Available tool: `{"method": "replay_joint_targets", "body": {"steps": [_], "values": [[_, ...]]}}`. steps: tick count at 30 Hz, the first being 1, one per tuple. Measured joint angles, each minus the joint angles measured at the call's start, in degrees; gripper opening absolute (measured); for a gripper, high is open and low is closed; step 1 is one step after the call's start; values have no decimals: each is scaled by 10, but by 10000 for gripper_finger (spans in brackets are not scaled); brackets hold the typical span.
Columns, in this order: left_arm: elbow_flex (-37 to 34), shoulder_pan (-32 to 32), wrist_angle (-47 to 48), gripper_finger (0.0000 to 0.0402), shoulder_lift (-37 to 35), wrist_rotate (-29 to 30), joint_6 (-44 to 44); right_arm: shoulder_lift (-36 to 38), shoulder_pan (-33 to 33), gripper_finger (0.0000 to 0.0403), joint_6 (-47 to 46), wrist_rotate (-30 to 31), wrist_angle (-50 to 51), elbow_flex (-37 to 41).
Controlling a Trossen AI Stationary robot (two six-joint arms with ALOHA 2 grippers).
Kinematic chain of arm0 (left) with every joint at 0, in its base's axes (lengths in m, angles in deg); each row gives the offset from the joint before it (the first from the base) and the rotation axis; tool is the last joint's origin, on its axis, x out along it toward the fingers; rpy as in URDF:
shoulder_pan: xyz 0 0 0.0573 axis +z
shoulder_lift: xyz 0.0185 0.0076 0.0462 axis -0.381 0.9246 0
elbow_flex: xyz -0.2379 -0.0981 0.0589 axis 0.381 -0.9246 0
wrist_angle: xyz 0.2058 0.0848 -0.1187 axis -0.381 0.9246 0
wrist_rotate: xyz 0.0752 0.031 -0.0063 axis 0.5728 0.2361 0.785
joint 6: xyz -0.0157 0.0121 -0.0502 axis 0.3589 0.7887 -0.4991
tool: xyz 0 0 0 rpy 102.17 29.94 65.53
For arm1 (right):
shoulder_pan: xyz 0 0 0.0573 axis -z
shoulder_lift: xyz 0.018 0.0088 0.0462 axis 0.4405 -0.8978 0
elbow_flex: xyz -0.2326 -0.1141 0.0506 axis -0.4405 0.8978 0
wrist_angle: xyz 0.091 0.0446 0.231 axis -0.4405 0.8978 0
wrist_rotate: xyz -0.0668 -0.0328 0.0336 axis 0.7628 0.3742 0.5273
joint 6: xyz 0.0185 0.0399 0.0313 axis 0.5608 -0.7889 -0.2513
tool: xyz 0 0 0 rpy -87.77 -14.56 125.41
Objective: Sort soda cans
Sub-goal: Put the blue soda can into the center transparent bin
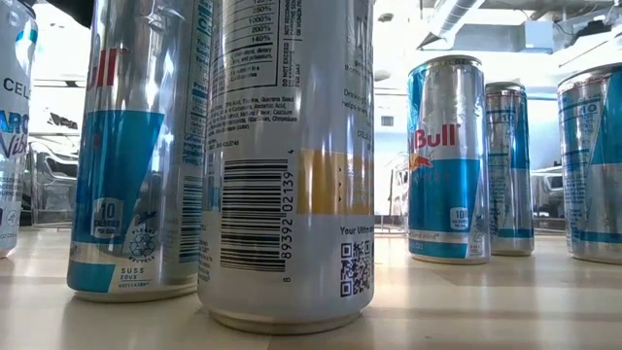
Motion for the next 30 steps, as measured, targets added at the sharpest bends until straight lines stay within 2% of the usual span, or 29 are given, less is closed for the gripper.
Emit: {"method": "replay_joint_targets", "body": {"steps": [6, 13, 19, 26, 30], "values": [[0, 0, 0, 343, 0, 0, 0, -23, 0, 352, 19, -10, 14, 0], [0, 0, 2, 343, 0, 0, -41, -32, 34, 304, 148, -33, 13, 0], [0, 0, 31, 343, 0, 0, -106, -36, 63, 264, 263, -86, -3, -3], [0, -3, 76, 343, 0, 1, -200, -39, 88, 256, 433, -101, 13, -89], [0, -13, 83, 343, 0, 1, -224, -39, 100, 256, 495, -99, 105, -148]]}}
